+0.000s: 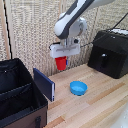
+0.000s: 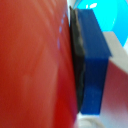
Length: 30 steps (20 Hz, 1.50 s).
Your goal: Please find the red cup among the items before you. Carefully move your gripper towards it and gently hold it. Locate the front section of the organizer in front of you. Transfer the red cup above the front section and let go, placing it within that section.
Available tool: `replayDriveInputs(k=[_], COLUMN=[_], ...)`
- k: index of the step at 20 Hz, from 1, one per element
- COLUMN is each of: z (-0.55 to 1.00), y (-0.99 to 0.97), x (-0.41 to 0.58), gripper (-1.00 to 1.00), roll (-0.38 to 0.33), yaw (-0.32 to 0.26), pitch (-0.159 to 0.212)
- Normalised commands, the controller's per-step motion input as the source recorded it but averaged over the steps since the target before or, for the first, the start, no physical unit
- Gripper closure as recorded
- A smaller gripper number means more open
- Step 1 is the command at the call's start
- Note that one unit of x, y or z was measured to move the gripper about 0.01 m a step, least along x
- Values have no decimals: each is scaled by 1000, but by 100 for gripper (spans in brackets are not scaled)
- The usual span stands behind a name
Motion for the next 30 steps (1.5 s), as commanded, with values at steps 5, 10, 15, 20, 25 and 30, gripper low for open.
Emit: replayDriveInputs(k=[5, 10, 15, 20, 25, 30], z=[665, 635, 503, 433, 348, 111], y=[552, 681, 855, 903, 925, 939], x=[-43, -163, -263, -246, -219, -189], gripper=[100, 100, 100, 100, 100, 100], roll=[138, 139, 24, 0, -3, -30], yaw=[0, 0, 0, 0, 0, 0], pitch=[68, 19, 0, 0, 0, 0])
